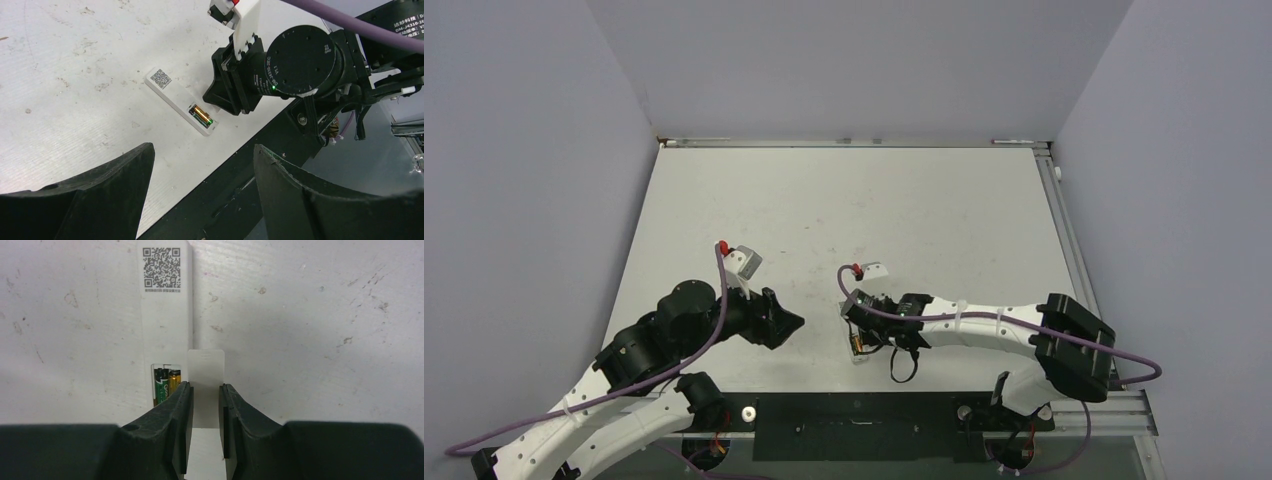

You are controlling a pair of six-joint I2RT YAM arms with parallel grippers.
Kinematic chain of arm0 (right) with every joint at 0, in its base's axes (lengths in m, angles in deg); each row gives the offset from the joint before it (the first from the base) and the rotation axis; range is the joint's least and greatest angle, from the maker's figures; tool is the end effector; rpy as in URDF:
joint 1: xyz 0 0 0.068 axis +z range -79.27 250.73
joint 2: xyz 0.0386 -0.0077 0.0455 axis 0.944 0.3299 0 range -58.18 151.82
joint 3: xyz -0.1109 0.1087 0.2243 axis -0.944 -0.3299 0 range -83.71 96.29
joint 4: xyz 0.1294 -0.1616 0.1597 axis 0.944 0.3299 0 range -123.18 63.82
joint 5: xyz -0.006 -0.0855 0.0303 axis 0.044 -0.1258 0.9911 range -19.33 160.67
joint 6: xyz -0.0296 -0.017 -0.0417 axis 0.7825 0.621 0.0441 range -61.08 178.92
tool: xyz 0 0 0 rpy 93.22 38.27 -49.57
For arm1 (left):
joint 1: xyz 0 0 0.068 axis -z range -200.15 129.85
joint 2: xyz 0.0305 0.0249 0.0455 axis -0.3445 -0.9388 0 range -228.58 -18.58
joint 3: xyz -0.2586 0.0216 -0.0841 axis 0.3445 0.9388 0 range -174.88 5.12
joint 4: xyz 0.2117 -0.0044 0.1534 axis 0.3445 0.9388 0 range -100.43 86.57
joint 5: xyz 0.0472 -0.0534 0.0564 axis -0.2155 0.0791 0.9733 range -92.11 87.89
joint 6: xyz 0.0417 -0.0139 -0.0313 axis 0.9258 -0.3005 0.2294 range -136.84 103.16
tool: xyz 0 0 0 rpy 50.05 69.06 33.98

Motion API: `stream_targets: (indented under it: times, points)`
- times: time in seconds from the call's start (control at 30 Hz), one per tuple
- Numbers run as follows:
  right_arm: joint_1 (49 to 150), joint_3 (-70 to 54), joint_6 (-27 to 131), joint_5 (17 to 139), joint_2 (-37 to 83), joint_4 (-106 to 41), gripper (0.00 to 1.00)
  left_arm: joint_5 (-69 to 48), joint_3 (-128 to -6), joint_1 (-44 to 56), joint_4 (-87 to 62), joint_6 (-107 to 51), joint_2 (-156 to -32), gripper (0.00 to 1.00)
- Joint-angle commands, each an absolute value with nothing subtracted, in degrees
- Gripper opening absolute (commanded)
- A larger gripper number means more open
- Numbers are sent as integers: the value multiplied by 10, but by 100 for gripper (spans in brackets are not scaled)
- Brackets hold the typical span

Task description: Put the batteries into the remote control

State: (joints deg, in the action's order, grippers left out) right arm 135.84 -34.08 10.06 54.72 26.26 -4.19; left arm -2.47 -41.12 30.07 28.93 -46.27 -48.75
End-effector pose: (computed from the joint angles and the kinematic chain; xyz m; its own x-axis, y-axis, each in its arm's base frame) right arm 0.1257 0.2477 0.1885 -0.8669 -0.1479 -0.4761 -0.2558 0.9516 0.1701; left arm 0.0711 -0.0857 0.3282 -0.5996 -0.0476 -0.7989 0.5483 0.7027 -0.4534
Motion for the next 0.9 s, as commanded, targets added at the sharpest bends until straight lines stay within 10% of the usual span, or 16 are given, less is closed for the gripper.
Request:
stream_targets:
  times: [0.0,0.87]
  points:
    - [1380,-306,69,514,275,-38,9,-18,-413,305,284,-464,-484,70]
    - [1432,-277,20,477,294,-1,9,-18,-412,309,285,-464,-483,70]
